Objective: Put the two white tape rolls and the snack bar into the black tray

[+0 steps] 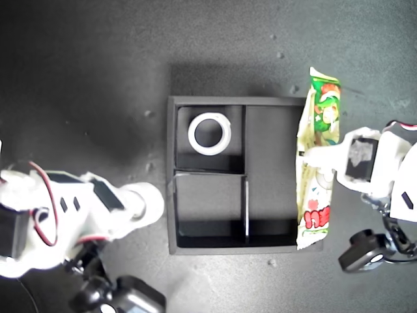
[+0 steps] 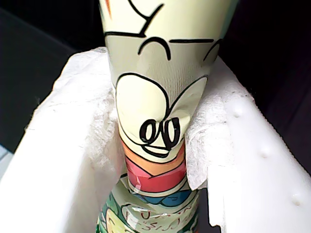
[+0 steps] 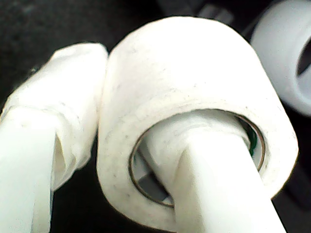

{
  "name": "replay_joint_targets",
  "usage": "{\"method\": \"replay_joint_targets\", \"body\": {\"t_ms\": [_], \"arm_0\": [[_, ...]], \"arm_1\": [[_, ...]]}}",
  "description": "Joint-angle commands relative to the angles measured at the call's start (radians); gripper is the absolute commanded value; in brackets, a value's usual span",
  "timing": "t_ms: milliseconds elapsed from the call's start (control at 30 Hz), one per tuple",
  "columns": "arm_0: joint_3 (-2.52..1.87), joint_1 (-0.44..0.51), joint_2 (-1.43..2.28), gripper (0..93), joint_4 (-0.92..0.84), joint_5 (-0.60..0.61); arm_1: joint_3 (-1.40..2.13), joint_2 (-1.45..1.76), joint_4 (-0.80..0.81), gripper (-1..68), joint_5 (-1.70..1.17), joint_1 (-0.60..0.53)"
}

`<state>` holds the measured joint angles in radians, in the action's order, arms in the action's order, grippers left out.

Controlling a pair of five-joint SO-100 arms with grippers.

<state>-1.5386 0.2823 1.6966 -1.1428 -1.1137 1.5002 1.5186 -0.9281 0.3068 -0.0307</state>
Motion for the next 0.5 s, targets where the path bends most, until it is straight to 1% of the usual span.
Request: {"method": "replay_joint_targets", "body": {"t_ms": [0, 100, 267, 467], "arm_0": [[0.362, 0.0, -0.166, 0.1, -0.106, 0.057], [0.546, 0.011, -0.314, 0.3, -0.192, 0.06], [0.669, 0.026, -0.431, 0.4, -0.224, 0.044], [0.885, 0.046, -0.589, 0.4, -0.31, 0.038]], "arm_1": [[0.021, 0.002, 0.091, -0.5, -0.009, -0.005], [0.028, -0.002, 0.103, -0.5, -0.008, -0.012], [0.018, -0.002, 0.095, -0.4, -0.009, -0.025], [0.021, -0.002, 0.097, -0.4, -0.008, -0.023]]}}
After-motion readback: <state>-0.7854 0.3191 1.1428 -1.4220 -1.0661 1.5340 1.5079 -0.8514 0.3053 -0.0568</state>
